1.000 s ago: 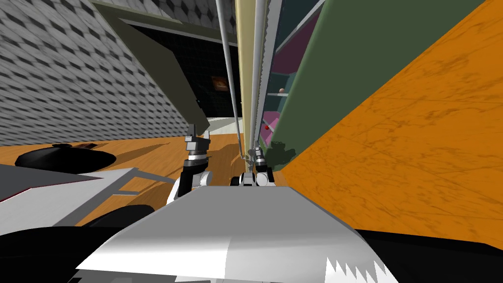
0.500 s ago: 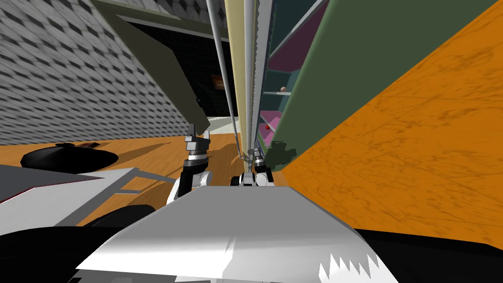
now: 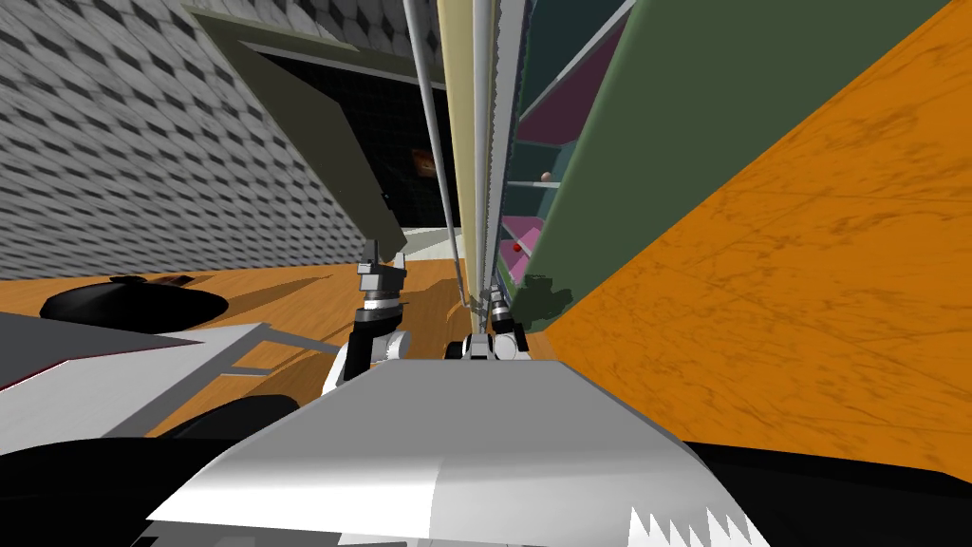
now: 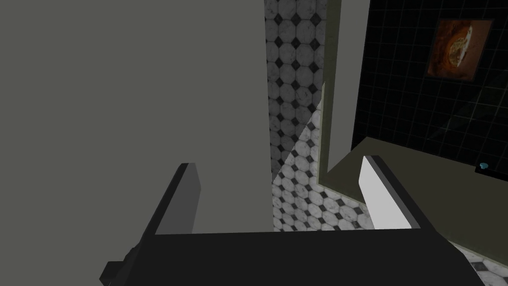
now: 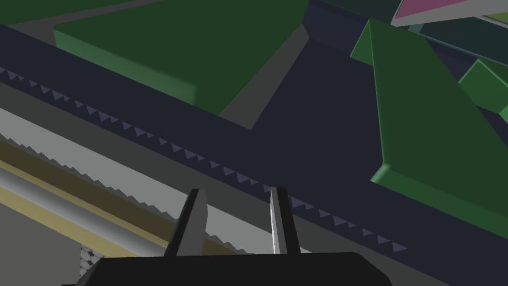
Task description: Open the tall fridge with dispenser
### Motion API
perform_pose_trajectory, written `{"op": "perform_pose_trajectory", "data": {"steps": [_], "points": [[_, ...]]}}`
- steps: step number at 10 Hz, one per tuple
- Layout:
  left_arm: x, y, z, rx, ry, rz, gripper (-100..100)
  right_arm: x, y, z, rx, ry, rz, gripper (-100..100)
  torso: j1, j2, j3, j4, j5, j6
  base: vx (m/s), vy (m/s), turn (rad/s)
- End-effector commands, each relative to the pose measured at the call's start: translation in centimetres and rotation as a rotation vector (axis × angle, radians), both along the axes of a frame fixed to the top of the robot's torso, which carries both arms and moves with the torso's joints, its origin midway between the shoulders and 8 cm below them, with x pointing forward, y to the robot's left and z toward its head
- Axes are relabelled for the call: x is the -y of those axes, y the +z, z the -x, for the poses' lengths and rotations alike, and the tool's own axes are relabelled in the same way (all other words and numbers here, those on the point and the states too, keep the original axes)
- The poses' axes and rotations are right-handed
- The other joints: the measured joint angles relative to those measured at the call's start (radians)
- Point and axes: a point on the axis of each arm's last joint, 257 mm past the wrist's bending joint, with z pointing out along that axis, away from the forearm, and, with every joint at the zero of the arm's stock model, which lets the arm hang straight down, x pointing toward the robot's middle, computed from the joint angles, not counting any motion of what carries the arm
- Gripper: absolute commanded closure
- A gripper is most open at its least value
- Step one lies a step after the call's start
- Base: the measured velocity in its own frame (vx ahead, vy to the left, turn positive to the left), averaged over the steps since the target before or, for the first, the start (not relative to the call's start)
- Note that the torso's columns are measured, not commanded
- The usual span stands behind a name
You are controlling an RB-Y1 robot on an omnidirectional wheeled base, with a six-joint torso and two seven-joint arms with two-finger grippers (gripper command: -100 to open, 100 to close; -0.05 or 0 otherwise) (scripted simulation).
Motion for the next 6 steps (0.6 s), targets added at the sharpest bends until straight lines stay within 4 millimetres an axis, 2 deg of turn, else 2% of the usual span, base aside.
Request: {"op": "perform_pose_trajectory", "data": {"steps": [1,3,6], "points": [[0.0,0.0,0.0,0.000,0.000,0.000,0,0.4,0.1,-0.2,0.001,-0.026,-0.003,100,0.001,0.001,0.000,0.001,0.000,0.000,0.012,0.101,-0.065],[0.0,0.0,0.0,0.000,0.000,0.000,0,0.8,0.1,-0.4,-0.001,-0.049,-0.001,100,0.016,0.005,0.003,0.004,0.004,-0.002,0.022,0.242,-0.086],[0.0,0.0,0.0,0.000,0.000,0.001,0,2.0,-0.1,-0.9,-0.010,-0.120,0.005,100,0.007,0.010,0.006,0.005,0.002,-0.001,0.054,0.310,-0.078]]}}
